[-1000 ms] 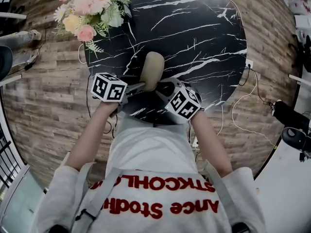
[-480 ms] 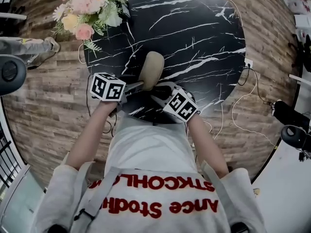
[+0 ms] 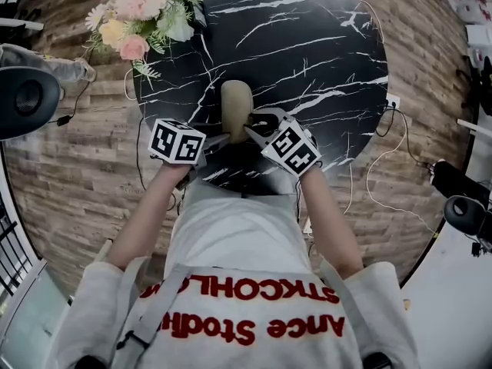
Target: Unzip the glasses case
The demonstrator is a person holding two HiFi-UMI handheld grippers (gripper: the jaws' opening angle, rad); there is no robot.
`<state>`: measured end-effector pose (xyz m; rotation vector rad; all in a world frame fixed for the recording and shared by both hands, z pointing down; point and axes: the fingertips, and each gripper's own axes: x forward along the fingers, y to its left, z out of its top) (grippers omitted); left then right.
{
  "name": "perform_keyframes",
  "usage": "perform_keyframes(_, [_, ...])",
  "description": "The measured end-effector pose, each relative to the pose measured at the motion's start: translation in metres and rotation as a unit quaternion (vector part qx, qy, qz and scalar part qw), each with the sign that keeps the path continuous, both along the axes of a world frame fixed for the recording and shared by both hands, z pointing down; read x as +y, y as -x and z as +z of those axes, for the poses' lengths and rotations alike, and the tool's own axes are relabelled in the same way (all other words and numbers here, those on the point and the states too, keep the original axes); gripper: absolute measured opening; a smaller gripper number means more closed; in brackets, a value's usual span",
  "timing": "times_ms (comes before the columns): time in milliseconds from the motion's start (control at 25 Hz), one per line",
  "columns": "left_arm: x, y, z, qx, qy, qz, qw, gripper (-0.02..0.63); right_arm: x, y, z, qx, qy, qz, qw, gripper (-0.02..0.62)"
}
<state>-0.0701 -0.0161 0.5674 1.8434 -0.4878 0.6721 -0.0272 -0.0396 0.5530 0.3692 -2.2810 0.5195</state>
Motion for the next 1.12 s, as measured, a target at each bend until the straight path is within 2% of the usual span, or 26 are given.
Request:
perform_keyframes(160, [0.007, -0.020, -0.002, 0.014, 0.010, 0.018, 0.9997, 0.132, -0.018, -0.009, -0.002, 0.021, -0.032, 0.010, 0.999, 0.107])
perform_keyframes(240, [0.011, -0.038, -0.003, 0.031, 0.017, 0.028, 0.9990, 0.096, -0.028, -0.011, -0.003, 0.028, -0.051, 0.016, 0.998, 0.090])
perform_keyframes(320, [0.012, -0.054, -0.003, 0.030, 0.010, 0.044, 0.9985, 0.068, -0.034, -0.013, -0.004, 0.033, -0.064, 0.010, 0.997, 0.074])
perform_keyframes(360, [0.010, -0.059, -0.003, 0.024, 0.002, 0.049, 0.9985, 0.038, -0.036, -0.016, -0.004, 0.034, -0.064, 0.005, 0.997, 0.081])
perform_keyframes(400, [0.008, -0.061, -0.006, 0.020, -0.009, 0.052, 0.9984, 0.026, -0.036, -0.022, -0.005, 0.031, -0.059, 0.003, 0.998, 0.124])
perform_keyframes(480, [-0.004, -0.059, -0.019, 0.022, -0.039, 0.046, 0.9980, 0.024, -0.030, -0.037, -0.006, 0.025, -0.039, -0.007, 0.999, 0.146])
perform_keyframes(600, [-0.033, -0.041, -0.032, -0.006, -0.111, 0.039, 0.9930, 0.009, -0.008, -0.049, 0.007, 0.049, -0.020, -0.071, 0.996, 0.178])
perform_keyframes(680, [-0.047, -0.034, -0.030, -0.032, -0.144, 0.058, 0.9873, 0.008, 0.003, -0.048, 0.018, 0.074, -0.027, -0.118, 0.990, 0.200])
perform_keyframes(840, [-0.055, -0.039, -0.029, -0.023, -0.150, 0.093, 0.9840, 0.006, 0.006, -0.040, 0.031, 0.117, -0.063, -0.194, 0.972, 0.216])
perform_keyframes(920, [-0.054, -0.039, -0.029, -0.027, -0.152, 0.100, 0.9829, 0.006, 0.006, -0.038, 0.031, 0.129, -0.064, -0.220, 0.965, 0.216])
perform_keyframes(1120, [-0.053, -0.037, -0.027, -0.029, -0.145, 0.081, 0.9856, 0.006, 0.012, -0.040, 0.030, 0.126, -0.057, -0.204, 0.969, 0.181])
